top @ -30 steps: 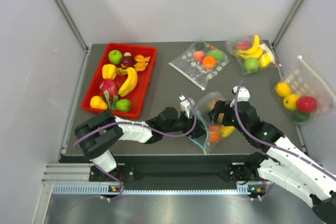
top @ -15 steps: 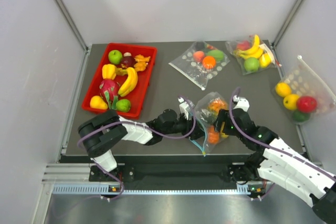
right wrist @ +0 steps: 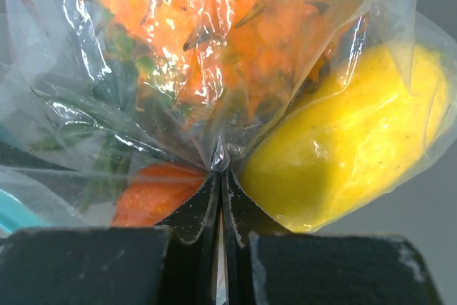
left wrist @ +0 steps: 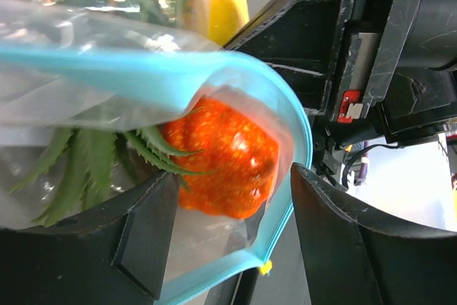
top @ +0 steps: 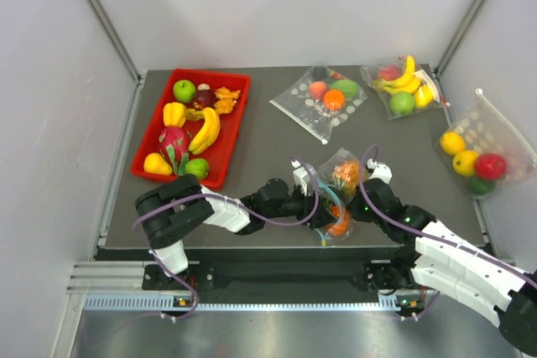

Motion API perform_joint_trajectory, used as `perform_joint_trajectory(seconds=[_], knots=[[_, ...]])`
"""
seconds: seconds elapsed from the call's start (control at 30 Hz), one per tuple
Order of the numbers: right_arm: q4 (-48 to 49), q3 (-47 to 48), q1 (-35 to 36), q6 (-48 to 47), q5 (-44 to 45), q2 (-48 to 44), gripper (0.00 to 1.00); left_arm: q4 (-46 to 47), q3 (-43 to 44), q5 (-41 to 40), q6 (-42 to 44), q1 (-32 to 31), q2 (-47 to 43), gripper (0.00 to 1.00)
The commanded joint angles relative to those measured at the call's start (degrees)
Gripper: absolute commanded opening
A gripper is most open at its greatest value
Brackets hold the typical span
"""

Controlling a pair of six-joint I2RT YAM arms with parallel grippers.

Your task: Open the zip-top bag and remove the fake food

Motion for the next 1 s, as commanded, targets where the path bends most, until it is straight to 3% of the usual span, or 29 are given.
perform_joint_trajectory(seconds=[0.0,0.23,0.47,0.77,0.87,0.97], knots=[[1.95,-0.71,1.26,1.24,-1.56,-1.19,0.00,2.12,3.29,0.24,0.72,-1.71,1.39,0.68],[2.56,-1.24,1.69,1.50,-1.47,-1.90,0.00,-3.07,5.57,-2.92,1.51,-4.17,2.80,0.71],[3.61,-1.50,2.49,2.03,-1.56,-2.34,0.00,-17.91,11.99,-10.39,6.34,-7.60,3.15,0.73],[4.49,-2.47,3.80,2.91,-1.56,-2.77,0.00,-18.99,14.63,-13.30,4.95,-8.92,6.14,0.78],[4.58,-2.73,3.89,3.08,-1.56,-2.95,0.00,-19.25,15.16,-13.65,4.59,-9.10,7.20,0.72],[4.49,-2.91,3.98,3.17,-1.56,-3.30,0.00,-19.16,15.16,-13.39,4.59,-9.18,7.73,0.48]])
